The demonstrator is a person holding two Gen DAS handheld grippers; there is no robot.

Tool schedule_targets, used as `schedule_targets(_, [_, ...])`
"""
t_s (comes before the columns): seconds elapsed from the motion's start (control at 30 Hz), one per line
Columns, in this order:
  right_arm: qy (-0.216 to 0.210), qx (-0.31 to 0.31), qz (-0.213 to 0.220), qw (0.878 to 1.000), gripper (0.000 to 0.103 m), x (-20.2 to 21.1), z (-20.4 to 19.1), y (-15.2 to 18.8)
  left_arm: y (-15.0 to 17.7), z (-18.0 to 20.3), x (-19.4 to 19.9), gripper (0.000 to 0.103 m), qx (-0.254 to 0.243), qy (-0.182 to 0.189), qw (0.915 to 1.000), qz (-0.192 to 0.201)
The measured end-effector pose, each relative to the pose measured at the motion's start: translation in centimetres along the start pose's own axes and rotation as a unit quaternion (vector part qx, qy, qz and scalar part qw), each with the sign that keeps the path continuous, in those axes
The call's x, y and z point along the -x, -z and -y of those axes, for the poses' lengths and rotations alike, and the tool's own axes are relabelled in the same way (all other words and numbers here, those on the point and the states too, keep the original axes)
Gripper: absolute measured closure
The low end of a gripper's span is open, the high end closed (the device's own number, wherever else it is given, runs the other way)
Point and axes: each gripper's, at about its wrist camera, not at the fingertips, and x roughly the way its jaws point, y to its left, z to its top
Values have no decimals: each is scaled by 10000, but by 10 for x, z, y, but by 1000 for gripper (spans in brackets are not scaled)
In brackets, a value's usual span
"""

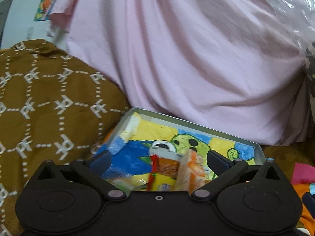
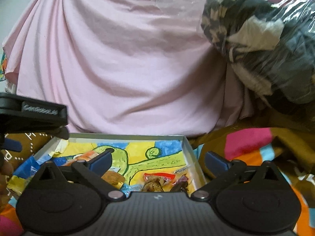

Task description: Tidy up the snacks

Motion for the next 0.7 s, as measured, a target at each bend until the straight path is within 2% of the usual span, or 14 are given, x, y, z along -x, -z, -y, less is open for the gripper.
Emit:
schedule_targets(0.37, [-156,186,5,9997,0,53,-20,-6,11,-45,62,1,127,-321,9994,19])
schedule_targets(0.7, [-193,50,-168,9997,0,94,-27,-1,34,-70,108,1,-6,-363,9993,-32])
